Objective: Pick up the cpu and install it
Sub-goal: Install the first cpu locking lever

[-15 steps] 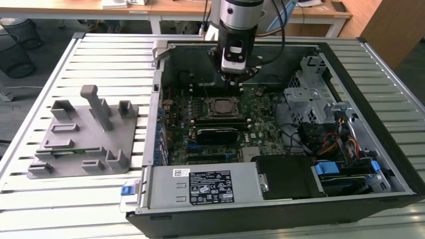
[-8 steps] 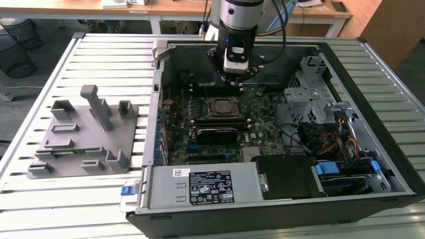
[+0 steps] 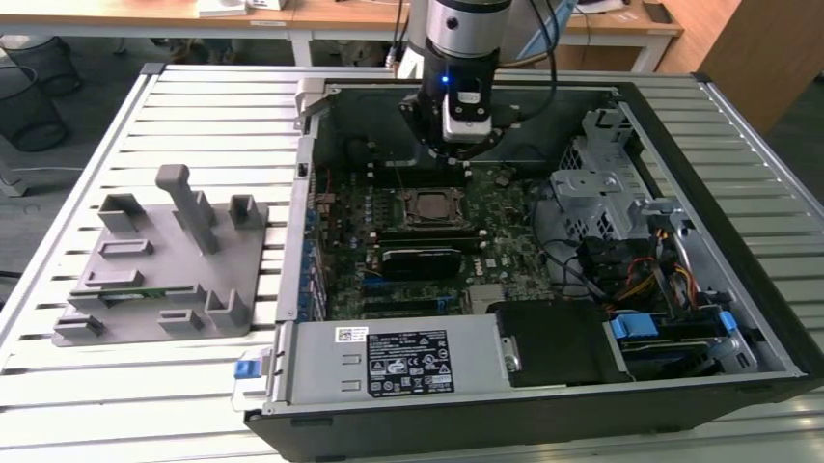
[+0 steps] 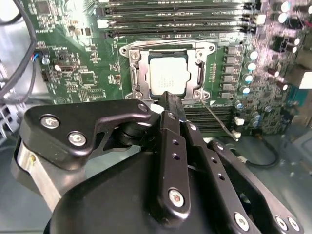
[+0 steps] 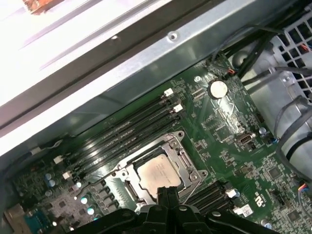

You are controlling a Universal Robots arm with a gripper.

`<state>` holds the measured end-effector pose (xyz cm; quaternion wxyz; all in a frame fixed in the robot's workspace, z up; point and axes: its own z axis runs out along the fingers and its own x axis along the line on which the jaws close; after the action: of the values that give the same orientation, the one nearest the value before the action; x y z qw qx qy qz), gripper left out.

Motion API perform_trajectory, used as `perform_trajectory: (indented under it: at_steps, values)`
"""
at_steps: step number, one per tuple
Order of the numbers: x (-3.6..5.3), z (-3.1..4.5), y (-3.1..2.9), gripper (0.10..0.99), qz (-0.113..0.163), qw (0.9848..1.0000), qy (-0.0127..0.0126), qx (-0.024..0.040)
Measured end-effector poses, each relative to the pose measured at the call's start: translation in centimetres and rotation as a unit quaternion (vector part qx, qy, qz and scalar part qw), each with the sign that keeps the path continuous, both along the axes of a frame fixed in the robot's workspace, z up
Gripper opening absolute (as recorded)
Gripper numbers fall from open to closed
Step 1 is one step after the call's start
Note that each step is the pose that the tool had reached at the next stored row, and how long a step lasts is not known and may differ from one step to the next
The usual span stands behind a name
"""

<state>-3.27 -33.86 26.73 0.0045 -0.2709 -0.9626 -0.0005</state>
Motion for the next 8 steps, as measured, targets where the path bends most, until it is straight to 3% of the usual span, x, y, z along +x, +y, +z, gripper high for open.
perform_trajectory:
  at_steps: [8]
  values:
    - [0.0, 0.0, 0.0, 0.106, 0.061, 0.9981, 0.0, 0.0]
